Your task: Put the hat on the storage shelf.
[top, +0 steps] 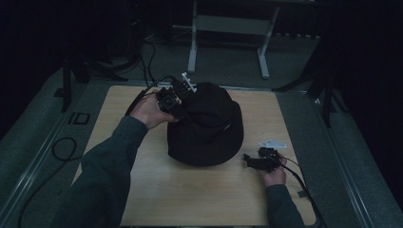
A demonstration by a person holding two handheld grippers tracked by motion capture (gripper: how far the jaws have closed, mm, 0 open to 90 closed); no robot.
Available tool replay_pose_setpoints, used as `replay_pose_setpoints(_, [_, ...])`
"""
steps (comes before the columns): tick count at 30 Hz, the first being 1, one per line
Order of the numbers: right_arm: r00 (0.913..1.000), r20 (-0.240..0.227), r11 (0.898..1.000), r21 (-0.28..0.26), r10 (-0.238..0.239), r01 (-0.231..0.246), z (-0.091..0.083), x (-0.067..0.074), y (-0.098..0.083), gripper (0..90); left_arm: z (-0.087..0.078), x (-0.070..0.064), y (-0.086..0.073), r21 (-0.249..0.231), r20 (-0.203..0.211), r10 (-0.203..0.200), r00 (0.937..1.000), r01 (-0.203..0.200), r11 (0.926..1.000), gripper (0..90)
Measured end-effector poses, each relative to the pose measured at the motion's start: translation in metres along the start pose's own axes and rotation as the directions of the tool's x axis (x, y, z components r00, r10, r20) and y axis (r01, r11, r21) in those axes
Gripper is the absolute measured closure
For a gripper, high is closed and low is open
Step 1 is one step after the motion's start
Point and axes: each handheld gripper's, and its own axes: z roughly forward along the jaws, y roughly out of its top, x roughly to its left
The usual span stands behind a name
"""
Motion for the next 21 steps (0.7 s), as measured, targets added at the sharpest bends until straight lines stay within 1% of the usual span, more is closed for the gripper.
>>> replay_pose_setpoints(3, [1.0000, 0.000, 1.000, 0.000, 0.000, 0.000, 0.000, 0.000, 0.000, 19.2, 0.000, 0.000, 0.000, 0.001, -0.005, -0.003, 1.0000, 0.003, 1.0000, 65.8])
replay_pose_setpoints(4, [1.0000, 0.000, 1.000, 0.000, 0.000, 0.000, 0.000, 0.000, 0.000, 19.2, 0.000, -0.001, 0.001, 0.000, -0.011, -0.006, 0.9999, 0.006, 1.0000, 65.8])
replay_pose_setpoints(5, [1.0000, 0.000, 1.000, 0.000, 0.000, 0.000, 0.000, 0.000, 0.000, 19.2, 0.000, -0.001, 0.001, -0.001, -0.013, -0.007, 0.9999, 0.007, 1.0000, 62.7])
replay_pose_setpoints(10, [1.0000, 0.000, 1.000, 0.000, 0.000, 0.000, 0.000, 0.000, 0.000, 19.2, -0.001, -0.001, 0.001, -0.013, -0.027, -0.016, 0.9995, 0.016, 0.9998, 57.9])
replay_pose_setpoints(16, [1.0000, 0.000, 1.000, 0.001, 0.000, 0.000, 0.000, 0.000, 0.000, 19.2, -0.006, -0.001, -0.002, -0.035, -0.035, -0.028, 0.9990, 0.027, 0.9990, 51.6])
replay_pose_setpoints(21, [1.0000, 0.000, 1.000, 0.000, 0.000, 0.000, 0.000, 0.000, 0.000, 19.2, -0.012, 0.001, -0.007, -0.061, -0.038, -0.049, 0.9981, 0.047, 0.9970, 42.9])
